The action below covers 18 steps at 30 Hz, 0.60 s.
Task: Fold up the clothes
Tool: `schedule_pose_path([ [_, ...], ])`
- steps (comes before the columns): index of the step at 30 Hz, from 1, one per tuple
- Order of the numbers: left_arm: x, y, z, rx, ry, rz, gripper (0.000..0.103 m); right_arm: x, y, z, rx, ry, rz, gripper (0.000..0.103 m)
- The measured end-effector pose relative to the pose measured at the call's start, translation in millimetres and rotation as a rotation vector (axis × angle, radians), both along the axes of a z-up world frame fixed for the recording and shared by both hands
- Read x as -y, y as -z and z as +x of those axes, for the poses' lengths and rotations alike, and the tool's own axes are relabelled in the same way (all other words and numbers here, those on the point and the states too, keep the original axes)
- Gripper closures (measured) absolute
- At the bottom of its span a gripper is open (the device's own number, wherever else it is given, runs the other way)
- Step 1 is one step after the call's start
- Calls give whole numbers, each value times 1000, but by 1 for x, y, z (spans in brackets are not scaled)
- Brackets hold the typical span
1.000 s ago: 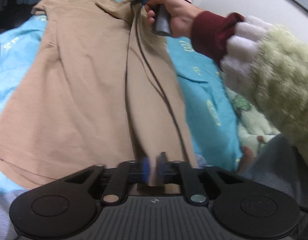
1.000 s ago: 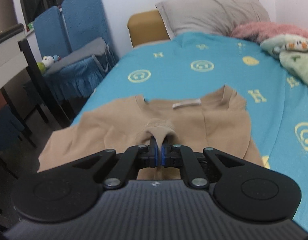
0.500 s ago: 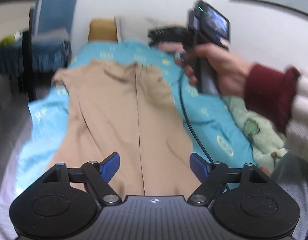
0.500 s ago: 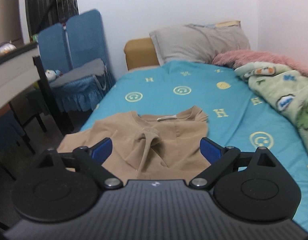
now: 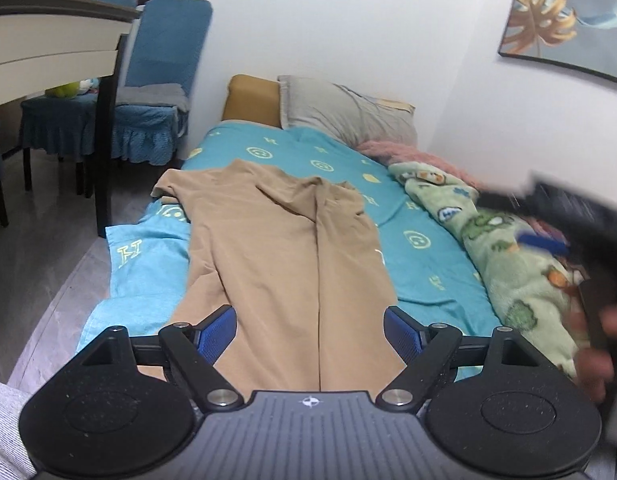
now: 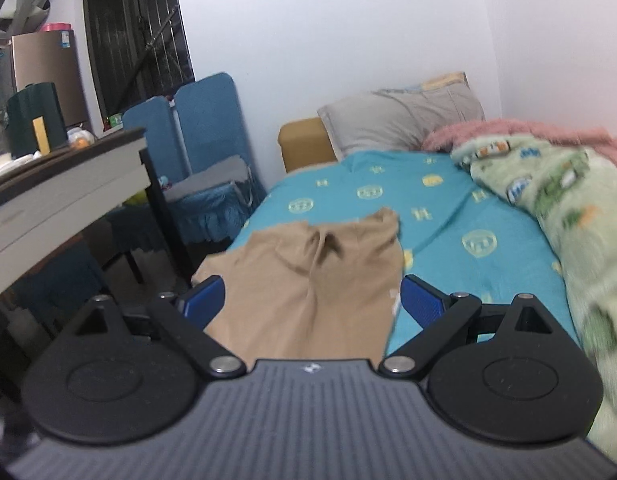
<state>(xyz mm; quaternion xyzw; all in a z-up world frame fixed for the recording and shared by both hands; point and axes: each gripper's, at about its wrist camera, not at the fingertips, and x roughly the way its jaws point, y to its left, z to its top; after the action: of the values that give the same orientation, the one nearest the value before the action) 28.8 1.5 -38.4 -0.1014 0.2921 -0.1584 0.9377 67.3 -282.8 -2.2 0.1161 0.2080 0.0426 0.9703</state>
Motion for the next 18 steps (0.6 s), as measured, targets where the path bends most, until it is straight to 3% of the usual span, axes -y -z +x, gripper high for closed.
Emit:
schedule_pose_path([
  [3,-3,1,9,-17,-18,-31,20,-1,3,-5,-14,-15,28,7],
  [7,-15,3,51,-100,-47,-125,20,2,-8,8,-4,-12,90,7],
  [12,-35,13,154,-163,-135,-188,15,2,-44,43,4,10,95,7],
  [15,-52,33,228,-229,-223,-234,15,5,-53,68,54,10,103,7],
  [18,-71,57,286,-229,-326,-266,15,13,-30,92,12,29,107,7],
])
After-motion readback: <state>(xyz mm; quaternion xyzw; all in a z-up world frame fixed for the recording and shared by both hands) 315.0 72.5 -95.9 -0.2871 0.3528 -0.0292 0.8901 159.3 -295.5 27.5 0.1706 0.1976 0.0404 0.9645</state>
